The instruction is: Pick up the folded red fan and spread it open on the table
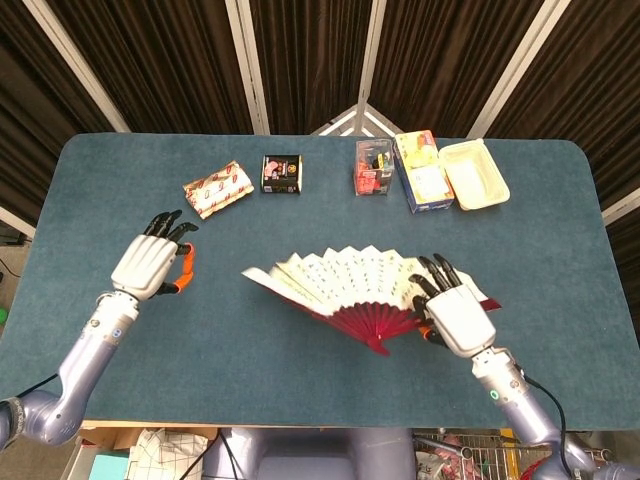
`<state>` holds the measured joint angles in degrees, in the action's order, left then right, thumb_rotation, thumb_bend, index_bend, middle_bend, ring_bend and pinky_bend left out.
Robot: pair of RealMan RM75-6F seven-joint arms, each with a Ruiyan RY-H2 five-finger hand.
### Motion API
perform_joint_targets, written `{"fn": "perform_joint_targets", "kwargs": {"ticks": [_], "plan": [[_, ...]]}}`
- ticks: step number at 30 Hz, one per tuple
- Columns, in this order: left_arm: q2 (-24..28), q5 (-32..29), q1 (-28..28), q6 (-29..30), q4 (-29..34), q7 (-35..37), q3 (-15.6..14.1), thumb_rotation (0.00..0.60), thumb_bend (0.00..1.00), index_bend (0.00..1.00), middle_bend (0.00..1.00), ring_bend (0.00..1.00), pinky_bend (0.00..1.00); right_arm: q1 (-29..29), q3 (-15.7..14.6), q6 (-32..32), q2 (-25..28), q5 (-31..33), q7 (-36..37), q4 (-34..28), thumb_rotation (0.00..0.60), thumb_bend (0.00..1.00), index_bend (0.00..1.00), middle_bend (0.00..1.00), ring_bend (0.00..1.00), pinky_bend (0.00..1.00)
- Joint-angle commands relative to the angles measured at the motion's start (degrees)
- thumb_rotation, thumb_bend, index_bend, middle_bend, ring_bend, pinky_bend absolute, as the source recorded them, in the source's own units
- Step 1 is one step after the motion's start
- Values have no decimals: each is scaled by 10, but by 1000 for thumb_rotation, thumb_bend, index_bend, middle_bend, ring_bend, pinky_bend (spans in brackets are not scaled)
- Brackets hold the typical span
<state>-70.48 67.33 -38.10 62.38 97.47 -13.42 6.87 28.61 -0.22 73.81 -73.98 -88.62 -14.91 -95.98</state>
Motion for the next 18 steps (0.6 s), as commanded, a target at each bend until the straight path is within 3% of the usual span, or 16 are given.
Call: {"fn": "perform_joint_targets", "kwargs": {"ticks": [1,6,11,13,18], "plan": [[7,6,7,-2,5,7,-6,600,478,713,159,0,7,-7,-10,-5,3,-8,-5,-6,600,450,660,282,0,0],[18,20,18,-8,9,20,-17,600,437,632,112,0,4,-16,-29,-22,12,-16,-19,-20,600,449,475,208,0,0],[31,33,28,-14,12,44,-24,600,316,471,19,0,0,-25,-45,-43,25,-9,-49,-40,600,424,67,43,0,0],[38,38,32,-15,14,53,-26,600,286,417,3,0,0,-30,-48,-52,31,4,-68,-51,600,394,4,8,0,0],[51,54,41,-10,18,73,-27,600,244,256,0,0,0,-40,-52,-56,34,17,-116,-59,600,311,0,0,0,0]]}}
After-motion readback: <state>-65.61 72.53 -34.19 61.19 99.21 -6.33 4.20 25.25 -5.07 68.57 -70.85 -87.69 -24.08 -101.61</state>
